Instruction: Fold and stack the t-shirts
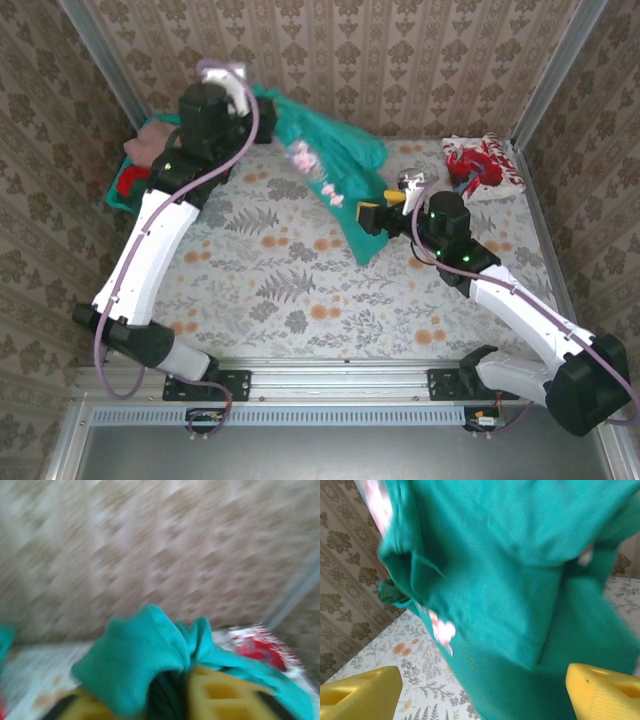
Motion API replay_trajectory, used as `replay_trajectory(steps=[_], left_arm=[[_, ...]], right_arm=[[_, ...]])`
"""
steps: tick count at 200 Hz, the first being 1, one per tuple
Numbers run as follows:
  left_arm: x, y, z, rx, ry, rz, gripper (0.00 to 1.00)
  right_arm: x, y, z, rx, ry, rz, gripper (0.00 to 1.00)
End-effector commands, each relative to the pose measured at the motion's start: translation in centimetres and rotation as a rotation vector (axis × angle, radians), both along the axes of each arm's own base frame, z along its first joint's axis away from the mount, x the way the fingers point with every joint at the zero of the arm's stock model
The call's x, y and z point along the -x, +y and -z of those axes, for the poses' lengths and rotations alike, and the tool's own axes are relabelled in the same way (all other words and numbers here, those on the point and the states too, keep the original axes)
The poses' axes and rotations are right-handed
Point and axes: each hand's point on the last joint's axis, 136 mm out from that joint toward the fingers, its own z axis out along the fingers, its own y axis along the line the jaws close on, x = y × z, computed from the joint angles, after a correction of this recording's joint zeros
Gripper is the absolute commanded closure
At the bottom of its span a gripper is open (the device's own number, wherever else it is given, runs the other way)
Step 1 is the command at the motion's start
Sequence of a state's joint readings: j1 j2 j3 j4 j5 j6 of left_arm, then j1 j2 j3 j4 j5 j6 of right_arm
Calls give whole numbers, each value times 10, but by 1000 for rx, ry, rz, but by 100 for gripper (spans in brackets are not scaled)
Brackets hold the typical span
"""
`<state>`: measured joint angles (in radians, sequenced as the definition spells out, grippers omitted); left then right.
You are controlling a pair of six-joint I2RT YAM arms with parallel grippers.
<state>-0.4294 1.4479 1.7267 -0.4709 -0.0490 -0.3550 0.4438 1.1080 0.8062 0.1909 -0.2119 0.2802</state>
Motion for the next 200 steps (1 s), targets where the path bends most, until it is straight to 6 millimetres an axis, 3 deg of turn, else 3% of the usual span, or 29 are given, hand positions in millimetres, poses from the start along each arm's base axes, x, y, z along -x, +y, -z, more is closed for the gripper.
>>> replay_trajectory(steps=[1,10,22,38,53,65,82,85,103,117,136,151,188,200], left_arm=[[-17,80,103,136,219,-262,21],[-9,105,141,129,305,-345,17],[0,116,174,96,370,-371,14],[9,119,193,28,422,-361,11],[10,112,197,-44,424,-317,11],[8,85,196,-122,381,-183,10],[7,31,209,-241,380,43,9],[8,20,213,-270,383,82,9],[12,-41,248,-442,414,296,12],[10,-71,282,-508,487,381,21],[-4,-92,321,-491,576,418,26],[-15,-107,343,-450,606,428,24],[-39,-135,368,-394,633,455,24],[-45,-138,375,-400,645,455,29]], right_arm=[[0,-13,21,70,31,58,13],[-2,-21,30,88,55,98,15],[-9,-35,43,114,113,157,18],[-20,-47,64,129,215,207,23],[-27,-49,85,146,312,222,26],[-31,-42,101,149,374,200,27],[-36,-30,121,122,464,167,32],[-37,-27,133,127,503,159,33],[-41,-16,164,143,625,142,37],[-46,-11,184,140,693,148,40],[-50,-8,208,142,751,158,44],[-54,-9,221,147,782,178,45],[-61,-4,238,121,828,192,51],[-64,-3,240,111,826,197,50]])
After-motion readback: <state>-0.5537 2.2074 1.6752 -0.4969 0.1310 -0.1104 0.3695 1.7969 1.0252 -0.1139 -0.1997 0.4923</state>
